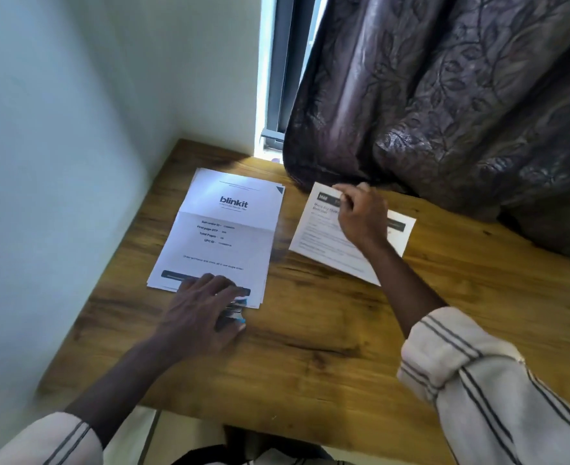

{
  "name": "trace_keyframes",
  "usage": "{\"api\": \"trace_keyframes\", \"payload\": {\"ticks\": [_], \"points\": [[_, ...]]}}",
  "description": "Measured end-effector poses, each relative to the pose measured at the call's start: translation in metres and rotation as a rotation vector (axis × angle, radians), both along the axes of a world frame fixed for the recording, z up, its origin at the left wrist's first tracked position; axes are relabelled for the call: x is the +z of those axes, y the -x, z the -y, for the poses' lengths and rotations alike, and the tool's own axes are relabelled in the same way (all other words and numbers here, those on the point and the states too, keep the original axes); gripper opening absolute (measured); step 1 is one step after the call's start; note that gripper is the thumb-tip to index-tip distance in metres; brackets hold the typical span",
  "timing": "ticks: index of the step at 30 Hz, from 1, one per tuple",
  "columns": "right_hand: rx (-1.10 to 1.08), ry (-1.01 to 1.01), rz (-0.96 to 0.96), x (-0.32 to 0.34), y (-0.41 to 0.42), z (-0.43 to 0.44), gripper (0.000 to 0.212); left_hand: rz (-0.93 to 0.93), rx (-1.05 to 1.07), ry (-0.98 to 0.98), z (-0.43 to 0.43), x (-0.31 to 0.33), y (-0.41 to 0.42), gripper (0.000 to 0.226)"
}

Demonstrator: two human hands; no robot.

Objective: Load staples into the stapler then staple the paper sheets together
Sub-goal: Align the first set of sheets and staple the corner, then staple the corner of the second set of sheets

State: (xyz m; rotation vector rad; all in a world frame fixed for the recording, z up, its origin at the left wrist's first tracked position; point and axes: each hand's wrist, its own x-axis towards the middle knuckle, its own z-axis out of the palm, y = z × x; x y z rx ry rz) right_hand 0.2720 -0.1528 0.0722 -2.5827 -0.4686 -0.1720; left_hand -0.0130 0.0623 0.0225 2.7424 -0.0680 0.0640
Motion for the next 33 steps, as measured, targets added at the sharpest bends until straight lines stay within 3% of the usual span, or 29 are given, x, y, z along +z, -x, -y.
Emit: {"api": "trace_keyframes", "payload": {"ticks": [7,13,18,26,33], "points": [[-0.059,-0.032,-0.079,0.001,-0.056,0.029,0.040,0.088,-0.010,0.026,0.070,0.006,-0.073,0.050],[-0.068,-0.070,-0.141,-0.021,-0.089,0.067,0.045,-0.021,0.043,0.093,0.108,0.002,-0.153,0.071],[-0.043,-0.057,-0.171,-0.033,-0.121,0.074,0.045,-0.049,0.088,0.191,0.121,-0.009,-0.187,0.069],[0.102,-0.065,-0.203,-0.069,-0.119,0.070,0.038,-0.043,-0.002,0.236,0.127,-0.017,-0.194,0.059],[0.197,0.087,0.022,-0.086,-0.072,0.069,0.032,-0.060,-0.219,0.131,0.158,-0.020,-0.153,0.070]]}}
